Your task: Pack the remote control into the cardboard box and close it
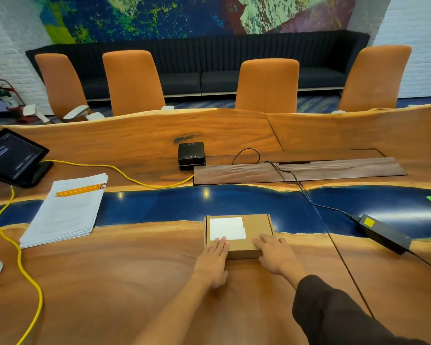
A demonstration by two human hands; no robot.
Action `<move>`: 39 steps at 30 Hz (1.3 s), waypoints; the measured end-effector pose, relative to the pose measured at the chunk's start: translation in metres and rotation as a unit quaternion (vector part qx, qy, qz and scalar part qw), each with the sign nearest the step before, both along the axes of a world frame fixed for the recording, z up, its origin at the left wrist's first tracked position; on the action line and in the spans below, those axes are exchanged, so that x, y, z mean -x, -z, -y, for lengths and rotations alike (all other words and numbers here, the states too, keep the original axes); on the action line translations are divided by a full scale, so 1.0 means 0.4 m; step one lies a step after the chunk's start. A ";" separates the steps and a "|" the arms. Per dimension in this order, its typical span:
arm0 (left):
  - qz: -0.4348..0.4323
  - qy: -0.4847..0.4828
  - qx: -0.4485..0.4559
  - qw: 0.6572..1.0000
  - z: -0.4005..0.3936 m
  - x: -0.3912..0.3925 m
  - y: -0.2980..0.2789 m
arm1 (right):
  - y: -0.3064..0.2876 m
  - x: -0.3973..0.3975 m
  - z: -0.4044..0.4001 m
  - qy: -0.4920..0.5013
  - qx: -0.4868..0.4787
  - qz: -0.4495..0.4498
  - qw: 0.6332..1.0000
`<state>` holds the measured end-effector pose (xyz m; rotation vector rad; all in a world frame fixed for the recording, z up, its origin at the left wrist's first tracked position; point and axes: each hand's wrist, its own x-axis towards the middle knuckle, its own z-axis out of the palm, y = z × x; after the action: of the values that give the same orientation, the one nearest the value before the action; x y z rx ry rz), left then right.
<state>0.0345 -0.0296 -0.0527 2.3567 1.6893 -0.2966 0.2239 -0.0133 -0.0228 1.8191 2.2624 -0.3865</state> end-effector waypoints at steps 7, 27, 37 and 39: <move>0.003 0.001 0.010 1.000 -0.002 -0.001 -0.011 | 0.005 -0.004 -0.008 0.007 0.024 -0.007 1.000; -0.014 -0.009 0.045 0.999 -0.027 -0.006 -0.048 | 0.023 0.004 -0.005 0.049 0.050 -0.065 0.995; -0.053 0.007 0.042 0.998 -0.027 0.000 -0.054 | 0.004 0.000 -0.015 0.049 0.075 -0.050 0.995; -0.050 -0.006 0.053 0.997 -0.030 0.004 -0.061 | -0.009 0.001 -0.016 0.058 0.082 -0.047 0.994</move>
<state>0.0327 -0.0175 -0.0281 2.2903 1.6861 -0.4968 0.2235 -0.0067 -0.0192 1.8889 2.1183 -0.6689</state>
